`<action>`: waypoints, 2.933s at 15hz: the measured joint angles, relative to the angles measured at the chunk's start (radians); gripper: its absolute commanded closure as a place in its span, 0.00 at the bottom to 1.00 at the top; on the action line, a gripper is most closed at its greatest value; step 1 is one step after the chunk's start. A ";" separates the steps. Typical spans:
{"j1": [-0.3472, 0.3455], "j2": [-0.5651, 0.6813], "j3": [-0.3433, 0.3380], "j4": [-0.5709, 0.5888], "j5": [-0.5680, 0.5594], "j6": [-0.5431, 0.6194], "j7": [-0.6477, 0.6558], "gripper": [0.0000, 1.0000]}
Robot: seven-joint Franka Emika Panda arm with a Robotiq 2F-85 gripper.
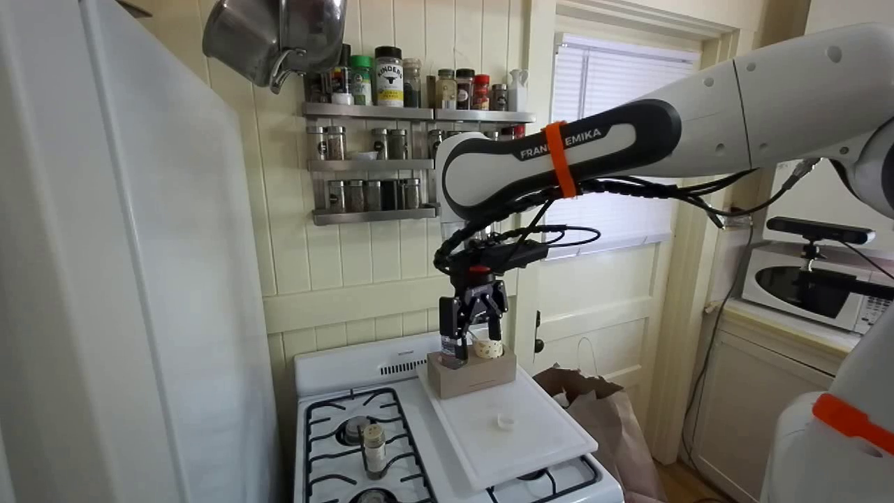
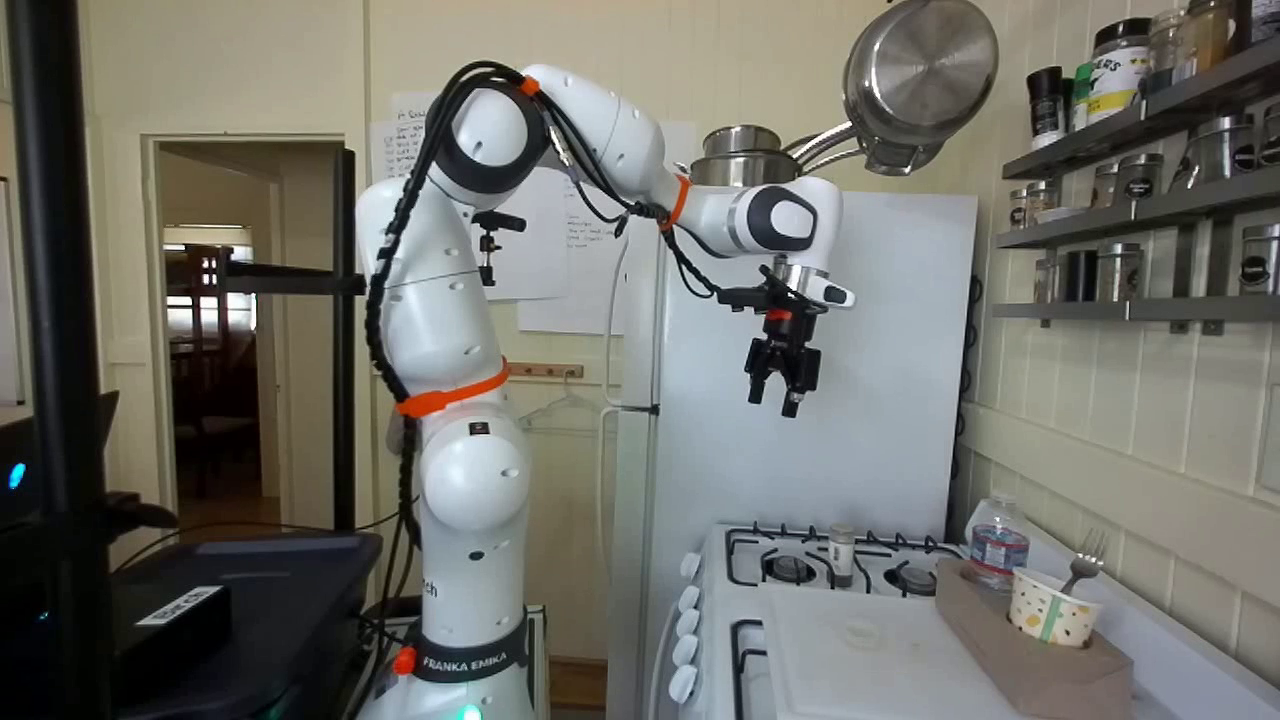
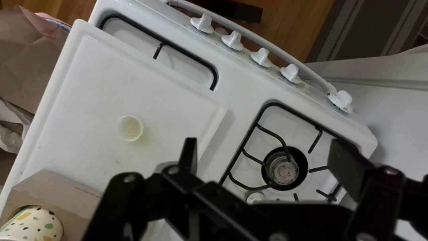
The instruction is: Pick up the bottle from the shelf and put it on the kitchen board
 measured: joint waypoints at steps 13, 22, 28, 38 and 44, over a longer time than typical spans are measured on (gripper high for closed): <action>0.000 -0.012 0.001 0.002 -0.018 0.219 -0.044 0.00; -0.077 -0.007 -0.009 0.057 -0.354 0.598 -0.087 0.00; -0.080 0.000 -0.009 0.060 -0.359 0.615 -0.087 0.00; -0.182 -0.019 -0.006 0.178 -0.510 0.785 0.150 0.00; -0.282 0.023 0.020 0.192 -0.612 0.918 0.437 0.00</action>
